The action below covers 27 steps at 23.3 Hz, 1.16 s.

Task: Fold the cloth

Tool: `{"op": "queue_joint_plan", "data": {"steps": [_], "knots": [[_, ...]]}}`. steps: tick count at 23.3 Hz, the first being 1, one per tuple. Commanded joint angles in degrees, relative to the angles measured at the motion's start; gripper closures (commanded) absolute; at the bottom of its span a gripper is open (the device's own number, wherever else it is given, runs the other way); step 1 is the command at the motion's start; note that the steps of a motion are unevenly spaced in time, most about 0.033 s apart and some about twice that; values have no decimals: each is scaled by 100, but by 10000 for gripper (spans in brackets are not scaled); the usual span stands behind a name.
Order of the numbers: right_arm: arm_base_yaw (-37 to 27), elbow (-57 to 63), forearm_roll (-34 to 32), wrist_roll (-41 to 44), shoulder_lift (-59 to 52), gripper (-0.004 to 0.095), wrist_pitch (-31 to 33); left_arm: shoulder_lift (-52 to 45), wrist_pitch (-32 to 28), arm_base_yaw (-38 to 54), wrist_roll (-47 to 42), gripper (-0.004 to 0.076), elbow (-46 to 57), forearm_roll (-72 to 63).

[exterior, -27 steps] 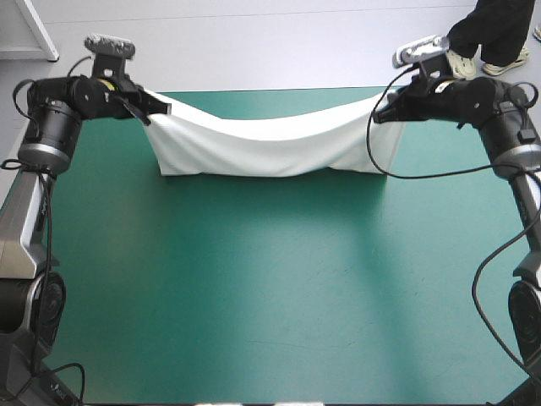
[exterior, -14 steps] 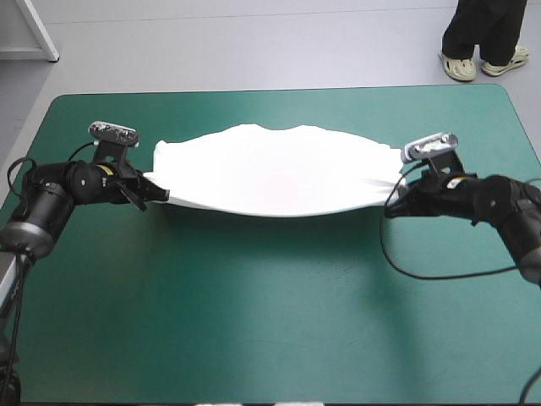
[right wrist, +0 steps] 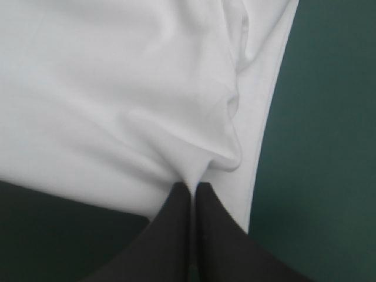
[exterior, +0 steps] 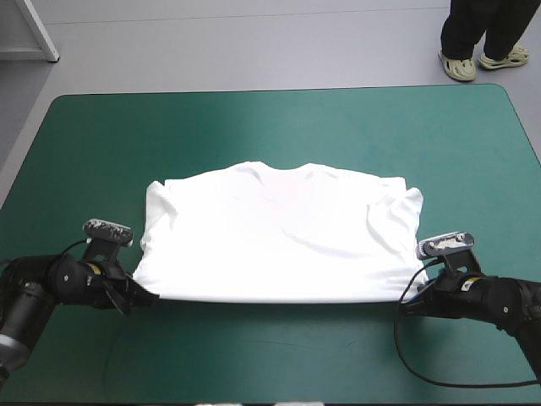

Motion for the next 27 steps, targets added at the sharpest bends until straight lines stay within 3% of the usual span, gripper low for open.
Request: {"op": "queue_joint_plan", "data": {"steps": [1, 6, 8, 10, 11, 12, 13, 15, 18, 22, 27], "knots": [[-47, -63, -29, 179, -384, 923, 374, -593, 366, -11, -129, 705, 139, -14], [-47, -63, 10, 377, -803, 923, 1218, -1048, 1219, -11, -43, 705, 195, -14], [-47, -63, -6, 377, -803, 923, 1231, -1048, 1303, -11, -43, 705, 195, -14], [-47, -63, -6, 400, -793, 879, 1225, -1038, 1293, -11, -35, 703, 195, -27], [-47, -63, -6, 400, -793, 802, 1247, -1038, 1332, -11, -3, 688, 195, -37], [-47, -63, -6, 400, -793, 705, 1257, -1038, 1414, -11, 58, 650, 195, -37], [-47, -63, -18, 400, -793, 552, 1257, -1038, 1575, -11, 142, 529, 195, -37], [-47, -75, -63, 425, -793, 434, 1187, -1049, 1578, -11, 87, 359, 195, -37], [-47, -182, -98, 428, -804, 424, 963, -1143, 1263, -11, -129, 254, 181, -12], [-47, -736, -75, 428, -873, 443, 683, -1415, 673, -11, -552, 250, -24, 9], [-47, -1571, -99, 438, -873, 490, 567, -1465, 565, -11, -899, 250, -455, -12]]}}
